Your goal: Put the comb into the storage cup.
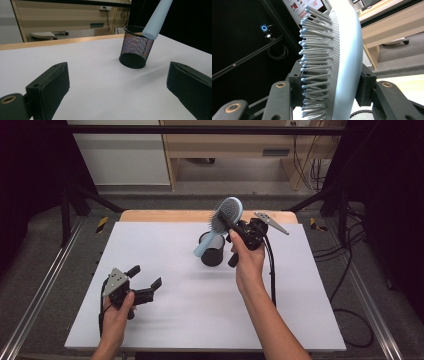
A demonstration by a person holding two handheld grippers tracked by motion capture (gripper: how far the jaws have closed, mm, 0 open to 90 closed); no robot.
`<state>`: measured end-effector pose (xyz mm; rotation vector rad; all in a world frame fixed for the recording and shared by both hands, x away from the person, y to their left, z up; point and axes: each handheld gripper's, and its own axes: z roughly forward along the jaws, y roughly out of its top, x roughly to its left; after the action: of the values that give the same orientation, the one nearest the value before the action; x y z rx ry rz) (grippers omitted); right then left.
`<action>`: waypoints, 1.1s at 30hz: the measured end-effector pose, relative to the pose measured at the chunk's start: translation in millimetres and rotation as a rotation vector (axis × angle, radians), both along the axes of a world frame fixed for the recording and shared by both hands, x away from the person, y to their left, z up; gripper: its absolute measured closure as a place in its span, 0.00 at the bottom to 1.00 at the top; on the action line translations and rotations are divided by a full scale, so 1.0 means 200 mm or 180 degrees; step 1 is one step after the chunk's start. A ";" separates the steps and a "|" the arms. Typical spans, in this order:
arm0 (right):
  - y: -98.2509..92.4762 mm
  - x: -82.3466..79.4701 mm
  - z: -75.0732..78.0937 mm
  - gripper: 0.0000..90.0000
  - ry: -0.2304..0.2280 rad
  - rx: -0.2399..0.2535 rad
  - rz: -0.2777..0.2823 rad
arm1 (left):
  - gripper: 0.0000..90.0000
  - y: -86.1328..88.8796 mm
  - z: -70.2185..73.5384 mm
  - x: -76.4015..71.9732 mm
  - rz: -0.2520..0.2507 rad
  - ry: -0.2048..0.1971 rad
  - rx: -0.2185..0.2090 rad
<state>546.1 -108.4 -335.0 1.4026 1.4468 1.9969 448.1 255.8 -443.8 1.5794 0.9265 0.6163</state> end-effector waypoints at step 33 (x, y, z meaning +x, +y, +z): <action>-0.04 0.17 0.03 0.58 -0.0061 -0.0303 -0.0304 | 0.05 -0.01 0.00 -0.01 -0.0003 -0.0013 0.0040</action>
<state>579.5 -115.5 -329.9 1.3819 1.4196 1.8536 447.0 254.4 -443.8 1.5889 0.9204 0.6256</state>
